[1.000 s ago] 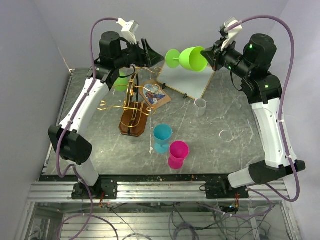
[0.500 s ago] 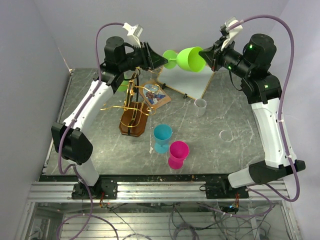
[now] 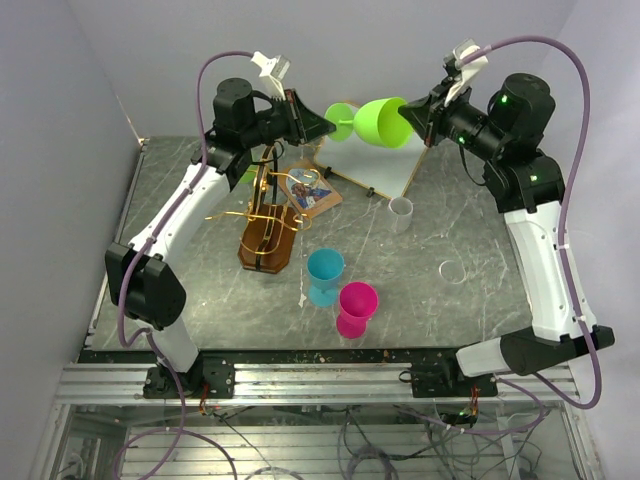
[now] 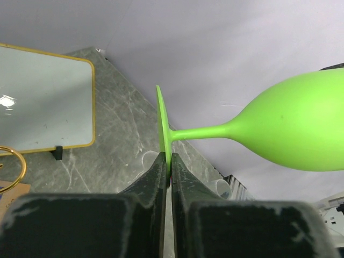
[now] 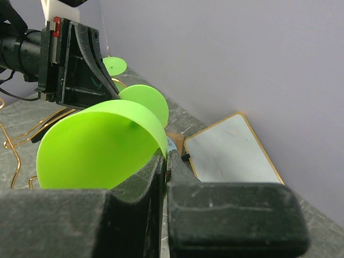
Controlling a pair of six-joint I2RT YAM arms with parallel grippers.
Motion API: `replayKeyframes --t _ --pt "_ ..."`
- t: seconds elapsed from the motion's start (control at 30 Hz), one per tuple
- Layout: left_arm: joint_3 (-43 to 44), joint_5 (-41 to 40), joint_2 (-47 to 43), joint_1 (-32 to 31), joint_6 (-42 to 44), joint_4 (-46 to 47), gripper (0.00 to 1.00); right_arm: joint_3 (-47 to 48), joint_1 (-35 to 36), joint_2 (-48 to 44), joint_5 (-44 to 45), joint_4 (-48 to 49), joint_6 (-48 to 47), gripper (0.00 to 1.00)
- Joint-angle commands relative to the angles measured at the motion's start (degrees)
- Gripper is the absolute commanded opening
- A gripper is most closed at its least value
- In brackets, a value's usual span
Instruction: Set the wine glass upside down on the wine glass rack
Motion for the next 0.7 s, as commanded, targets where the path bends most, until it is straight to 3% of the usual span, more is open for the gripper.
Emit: replayKeyframes --t 0.0,0.1,0.27,0.33,0.47,0.67 --pt "-0.3 3.4 -0.3 -0.7 -1.5 5.0 0.07 -1.0 -0.1 -1.3 -1.3 1.9 0.6 0.0" --pt "-0.3 3.2 -0.7 -0.7 -1.5 4.9 0.07 -1.8 -0.2 -1.5 -0.3 1.9 0.1 0.01" --pt "-0.3 0.9 -2.3 -0.3 1.7 2.1 0.07 -4.2 -0.4 -2.6 2.6 1.5 -2.3 0.31" --pt "-0.1 -1.1 -3.0 0.7 3.4 0.3 0.07 -5.6 -0.4 -3.4 4.5 1.7 -3.6 0.49" --pt "0.3 -4.7 -4.1 4.3 4.4 -2.2 0.07 -8.7 -0.3 -5.4 9.4 3.1 -5.8 0.67" --pt "2.4 -14.0 -4.6 12.6 5.4 -8.5 0.07 -14.0 -0.4 -7.9 12.5 4.1 -8.5 0.8"
